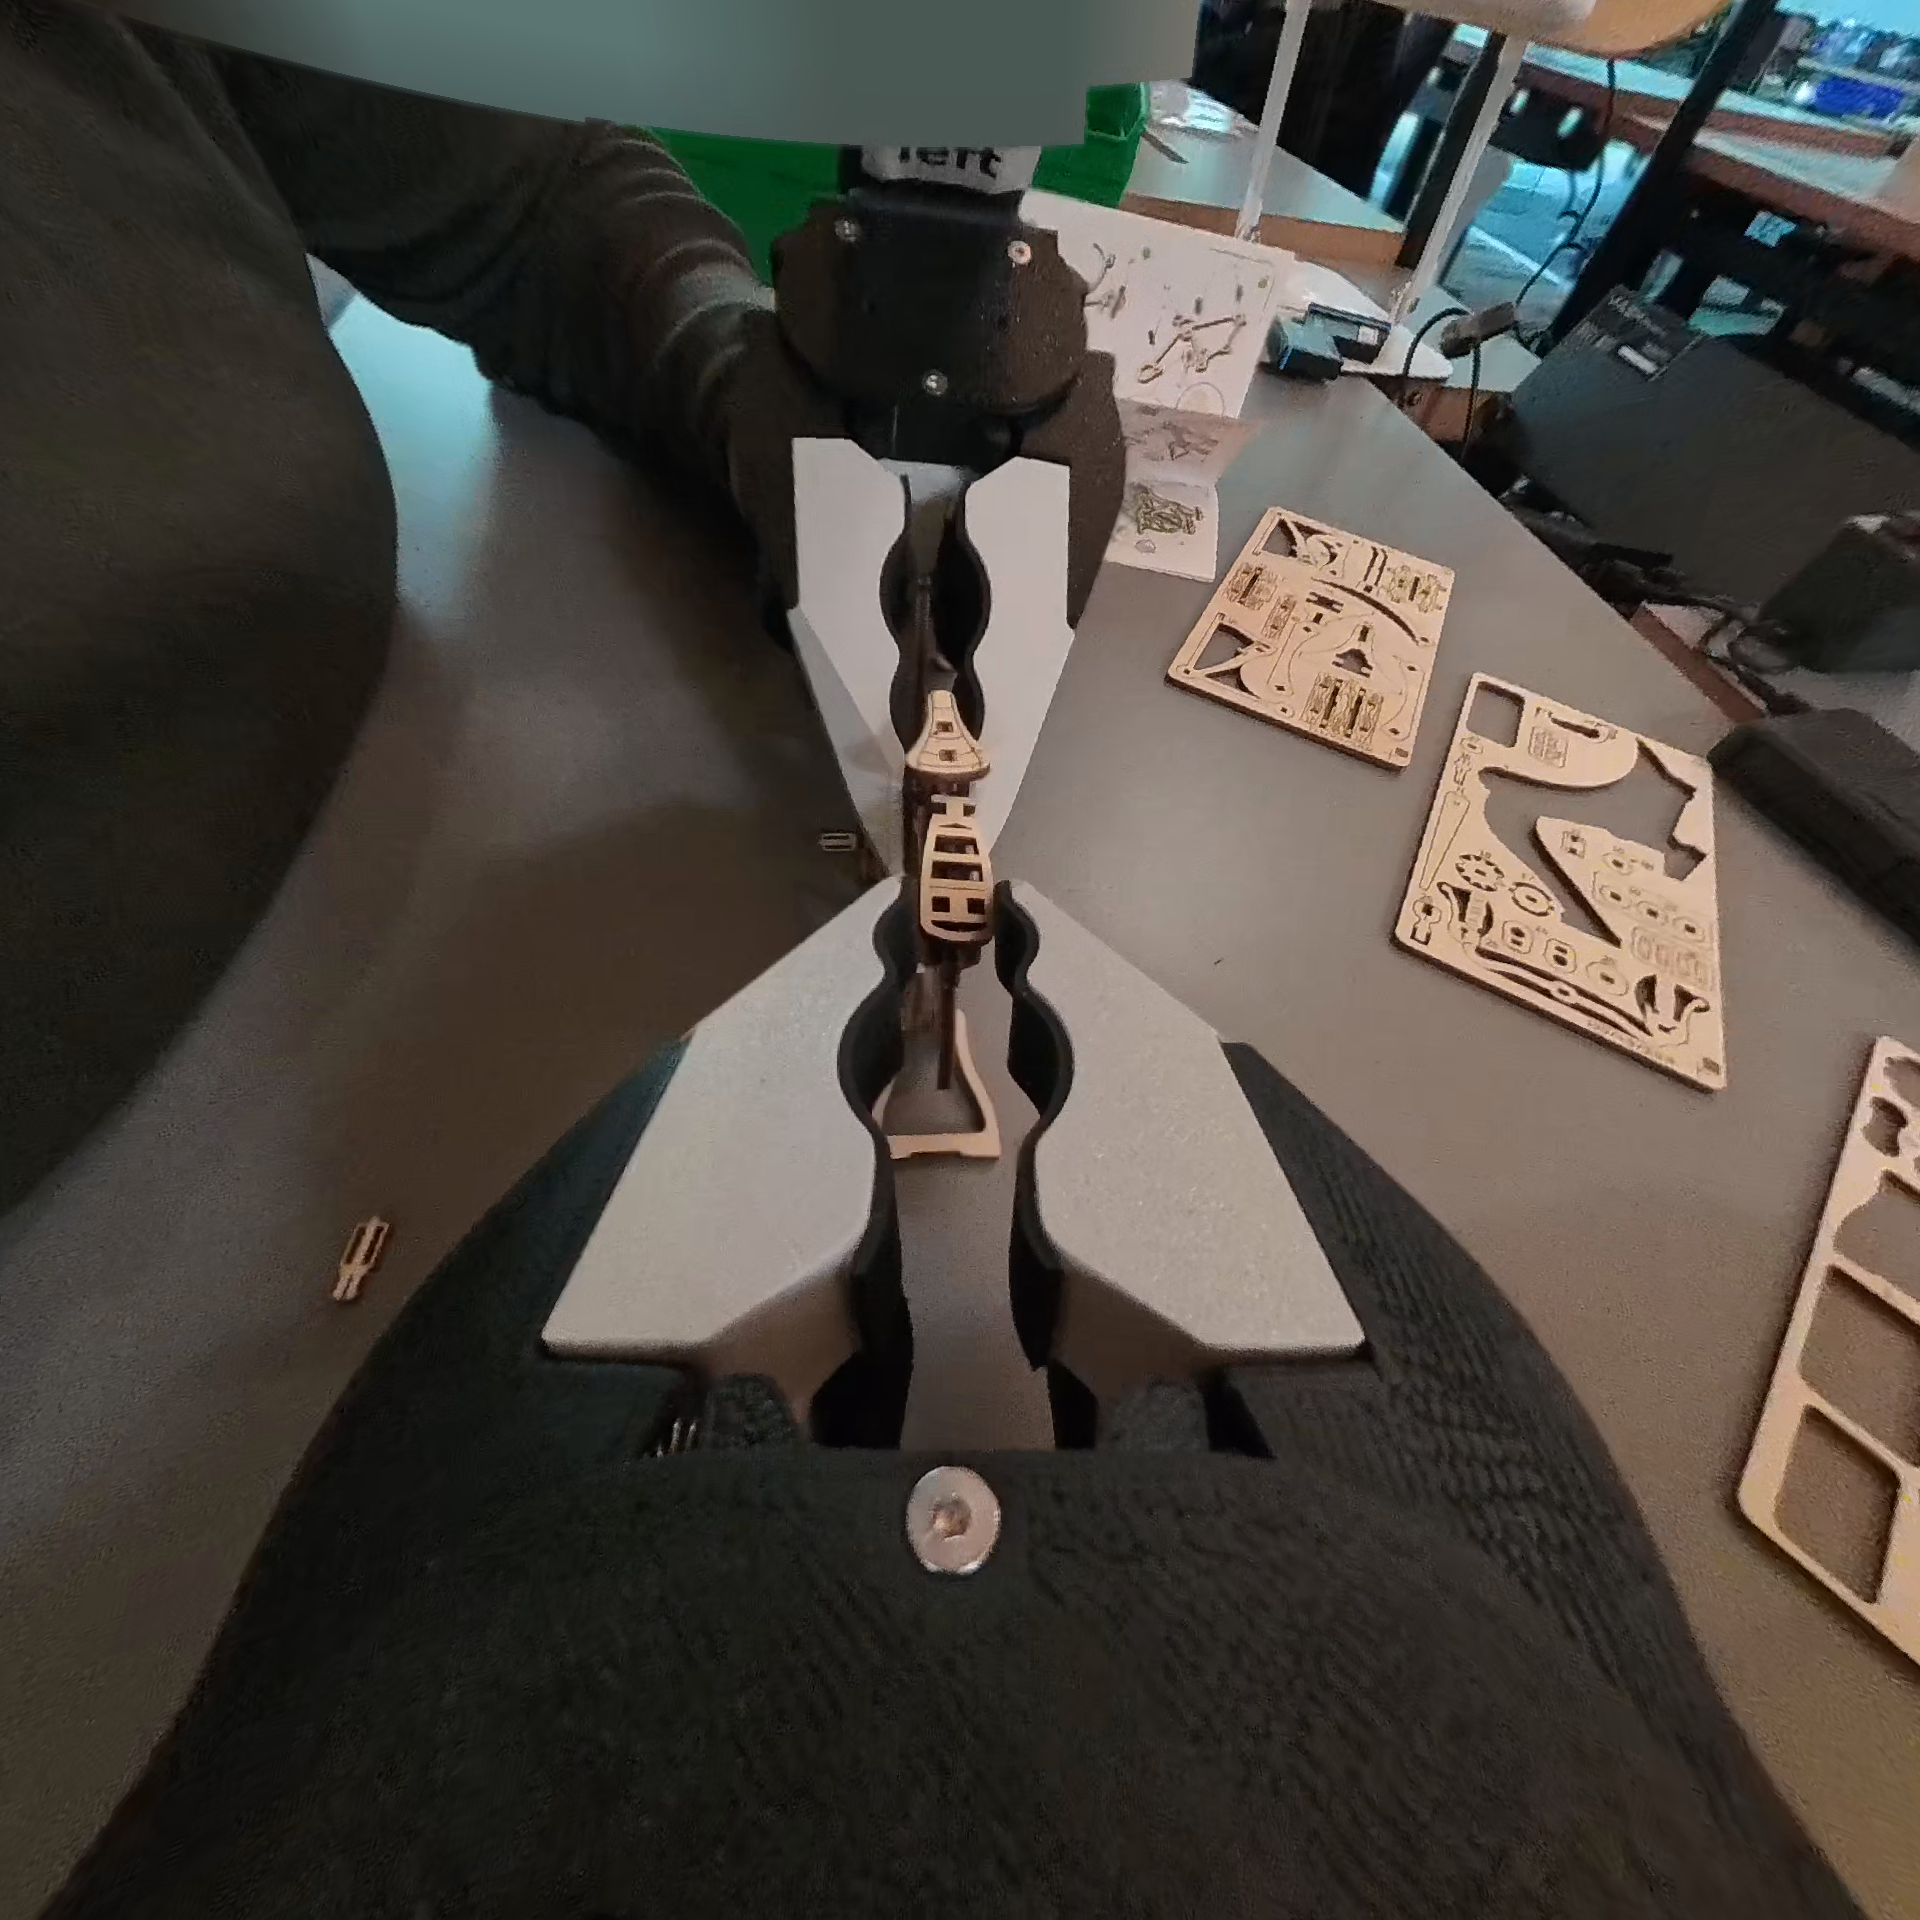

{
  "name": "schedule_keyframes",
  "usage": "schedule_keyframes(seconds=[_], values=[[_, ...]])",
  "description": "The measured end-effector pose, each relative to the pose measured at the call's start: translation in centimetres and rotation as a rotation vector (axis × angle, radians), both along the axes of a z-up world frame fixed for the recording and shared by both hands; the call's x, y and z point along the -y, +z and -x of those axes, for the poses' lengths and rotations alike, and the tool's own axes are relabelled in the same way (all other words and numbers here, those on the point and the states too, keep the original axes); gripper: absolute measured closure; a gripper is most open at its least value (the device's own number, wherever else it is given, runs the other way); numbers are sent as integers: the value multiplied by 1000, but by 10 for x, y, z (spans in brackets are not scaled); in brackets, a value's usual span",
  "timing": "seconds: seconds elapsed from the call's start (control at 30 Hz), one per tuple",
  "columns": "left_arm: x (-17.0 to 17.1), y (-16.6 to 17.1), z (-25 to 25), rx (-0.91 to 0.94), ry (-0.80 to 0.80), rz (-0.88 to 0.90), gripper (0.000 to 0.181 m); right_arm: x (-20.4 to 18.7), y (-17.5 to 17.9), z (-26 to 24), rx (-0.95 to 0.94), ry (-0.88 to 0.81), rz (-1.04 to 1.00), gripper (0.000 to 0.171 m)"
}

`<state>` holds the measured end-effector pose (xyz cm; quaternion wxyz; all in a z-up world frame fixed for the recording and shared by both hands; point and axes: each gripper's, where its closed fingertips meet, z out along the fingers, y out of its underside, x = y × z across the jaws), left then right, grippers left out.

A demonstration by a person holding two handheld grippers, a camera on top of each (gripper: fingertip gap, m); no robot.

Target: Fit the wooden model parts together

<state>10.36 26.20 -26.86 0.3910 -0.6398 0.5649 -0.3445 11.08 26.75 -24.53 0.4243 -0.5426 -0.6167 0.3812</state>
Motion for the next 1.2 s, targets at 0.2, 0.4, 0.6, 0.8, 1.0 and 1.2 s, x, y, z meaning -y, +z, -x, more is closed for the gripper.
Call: schedule_keyframes(seconds=[0.2, 0.4, 0.6, 0.8, 1.0, 1.2], values=[[0, 0, 0, 3, 0, 2, 174, 0, 0, 0, -22, 5, 5, 158], [0, 0, 0, 3, 1, 3, 174, 0, 0, 0, -13, 0, 45, 158], [0, 0, 0, 2, -1, -2, 174, 1, 0, 0, -14, 9, -21, 159], [0, 0, 1, 5, 1, 0, 174, 1, 1, 0, -29, 10, -8, 159], [0, 0, 1, 5, 0, -4, 174, 1, 2, 0, -37, 9, -33, 159], [0, 1, 2, 4, -1, -5, 174, 1, -1, 1, -19, 8, -43, 156]])
